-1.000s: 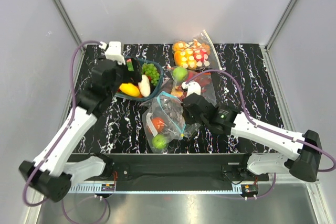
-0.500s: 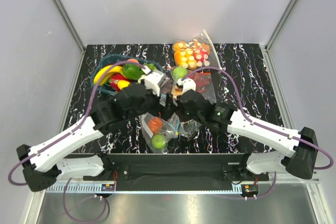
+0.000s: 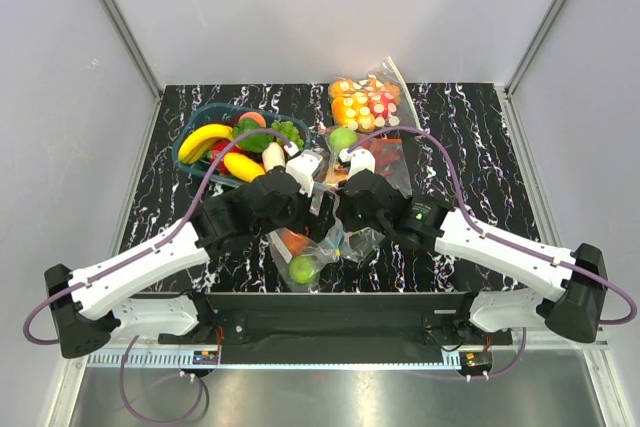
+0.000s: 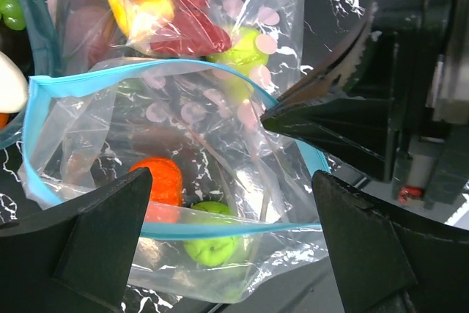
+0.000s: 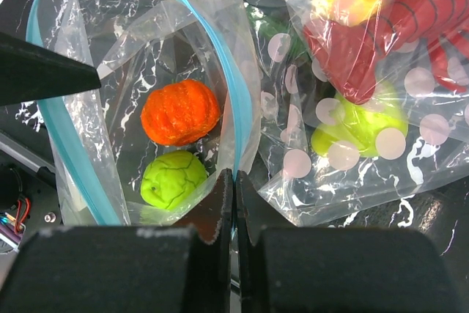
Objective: Open the zip-top bag and remove the fake food
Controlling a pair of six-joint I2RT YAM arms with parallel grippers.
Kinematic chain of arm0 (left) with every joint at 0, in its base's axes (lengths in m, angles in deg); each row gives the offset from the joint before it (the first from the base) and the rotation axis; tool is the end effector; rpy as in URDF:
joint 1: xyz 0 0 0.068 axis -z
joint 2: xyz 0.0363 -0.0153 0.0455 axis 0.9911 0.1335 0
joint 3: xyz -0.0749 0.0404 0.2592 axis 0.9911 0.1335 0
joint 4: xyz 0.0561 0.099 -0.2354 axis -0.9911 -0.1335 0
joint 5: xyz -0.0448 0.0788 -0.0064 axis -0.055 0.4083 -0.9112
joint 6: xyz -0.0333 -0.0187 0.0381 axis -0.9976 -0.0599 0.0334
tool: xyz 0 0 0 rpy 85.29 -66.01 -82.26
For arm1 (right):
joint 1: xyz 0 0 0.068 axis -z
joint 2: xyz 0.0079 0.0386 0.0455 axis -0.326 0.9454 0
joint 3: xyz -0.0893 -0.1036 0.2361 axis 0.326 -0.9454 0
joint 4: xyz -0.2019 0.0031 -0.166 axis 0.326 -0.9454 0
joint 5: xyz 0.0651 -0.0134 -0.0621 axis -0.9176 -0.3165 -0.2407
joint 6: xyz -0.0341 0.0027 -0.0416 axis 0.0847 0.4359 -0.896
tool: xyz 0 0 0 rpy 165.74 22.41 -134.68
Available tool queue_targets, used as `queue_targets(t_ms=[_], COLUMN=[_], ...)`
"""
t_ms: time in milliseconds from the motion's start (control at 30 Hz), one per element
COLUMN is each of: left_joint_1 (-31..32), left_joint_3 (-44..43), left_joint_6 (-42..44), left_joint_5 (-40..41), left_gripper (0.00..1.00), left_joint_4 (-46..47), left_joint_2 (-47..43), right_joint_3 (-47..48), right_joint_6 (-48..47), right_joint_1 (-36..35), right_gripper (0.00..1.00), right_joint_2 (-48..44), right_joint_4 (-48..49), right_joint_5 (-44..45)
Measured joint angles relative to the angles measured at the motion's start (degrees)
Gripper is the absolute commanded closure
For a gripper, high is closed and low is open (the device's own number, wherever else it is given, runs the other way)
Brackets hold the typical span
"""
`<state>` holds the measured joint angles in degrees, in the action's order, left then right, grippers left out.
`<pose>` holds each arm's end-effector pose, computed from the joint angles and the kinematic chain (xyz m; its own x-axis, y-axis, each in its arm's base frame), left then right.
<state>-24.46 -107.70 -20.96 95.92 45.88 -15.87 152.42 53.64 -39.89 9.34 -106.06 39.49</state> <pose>0.1314 -0.1969 0.3414 -0.5496 0.2243 -0.8047 0.5971 0.7791 -0.1907 0.1520 0.2321 0.3163 -0.6116 -0.1642 -0.7740 -0.4756 0.8581 0.1937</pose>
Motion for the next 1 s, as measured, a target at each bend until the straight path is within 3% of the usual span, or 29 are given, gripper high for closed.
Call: queue_targets(t_ms=[233, 600, 800, 1000], left_joint_1=[-0.02, 0.00, 0.07, 0.07], left_joint_3=[0.13, -1.05, -2.14, -1.53], left_joint_6=[-0.20, 1.36, 2.21, 1.90], left_joint_5=[2.82, 4.74, 5.01, 5.42], left_gripper=[0.09, 0.36, 0.38, 0.34], left_joint_4=[0.79, -3.87, -9.60, -13.79], left_joint_2=[2.75, 11.61, 13.05, 13.03], right_joint_3=[0.00, -0.07, -0.02, 0.22], right_joint_6=[0.09, 0.81, 0.76, 0.44], right_joint_1=[-0.04, -0.37, -1.33, -2.19], right_gripper=[0.96, 0.96, 0.96, 0.96], right_joint_2=[-0.83, -1.51, -0.94, -0.46], right_joint_4=[0.11, -0.28, 0.28, 1.16], right_joint_5=[-0.02, 0.61, 0.52, 0.63])
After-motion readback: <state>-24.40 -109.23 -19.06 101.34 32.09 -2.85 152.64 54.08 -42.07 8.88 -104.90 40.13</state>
